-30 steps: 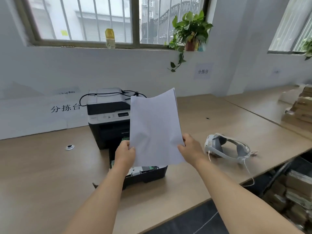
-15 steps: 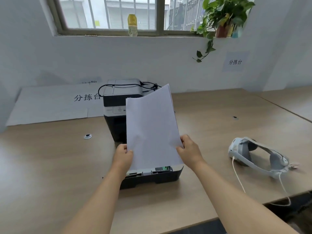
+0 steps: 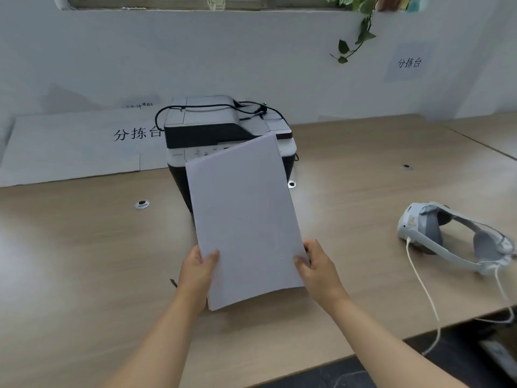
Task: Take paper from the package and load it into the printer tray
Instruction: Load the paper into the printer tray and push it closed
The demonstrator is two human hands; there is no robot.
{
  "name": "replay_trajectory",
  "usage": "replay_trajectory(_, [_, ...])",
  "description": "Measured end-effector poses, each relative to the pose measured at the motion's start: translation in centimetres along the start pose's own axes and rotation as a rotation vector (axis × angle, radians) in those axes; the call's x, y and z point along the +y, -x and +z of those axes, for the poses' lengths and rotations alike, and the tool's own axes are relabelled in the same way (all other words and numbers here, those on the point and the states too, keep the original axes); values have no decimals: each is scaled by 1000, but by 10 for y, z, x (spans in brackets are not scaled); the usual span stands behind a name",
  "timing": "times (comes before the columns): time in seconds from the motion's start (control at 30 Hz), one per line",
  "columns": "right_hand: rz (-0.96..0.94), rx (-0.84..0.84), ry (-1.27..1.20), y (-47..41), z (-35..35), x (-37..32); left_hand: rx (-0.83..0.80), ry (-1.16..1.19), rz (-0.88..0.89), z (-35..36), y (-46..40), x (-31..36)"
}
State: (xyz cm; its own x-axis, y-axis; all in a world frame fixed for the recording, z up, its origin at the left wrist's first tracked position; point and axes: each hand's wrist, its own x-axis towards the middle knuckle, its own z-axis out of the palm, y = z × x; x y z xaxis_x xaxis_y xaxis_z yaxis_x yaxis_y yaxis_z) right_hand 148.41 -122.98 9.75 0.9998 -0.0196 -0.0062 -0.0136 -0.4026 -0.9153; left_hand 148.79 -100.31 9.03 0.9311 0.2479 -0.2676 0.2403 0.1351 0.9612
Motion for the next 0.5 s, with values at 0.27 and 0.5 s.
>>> replay_trajectory(0.27, [76, 18, -320, -7, 23, 29, 30, -39, 179, 4, -2, -33])
replay_trajectory(0.5, [59, 44, -554, -19, 34, 57, 68, -139, 314, 4, -6, -65])
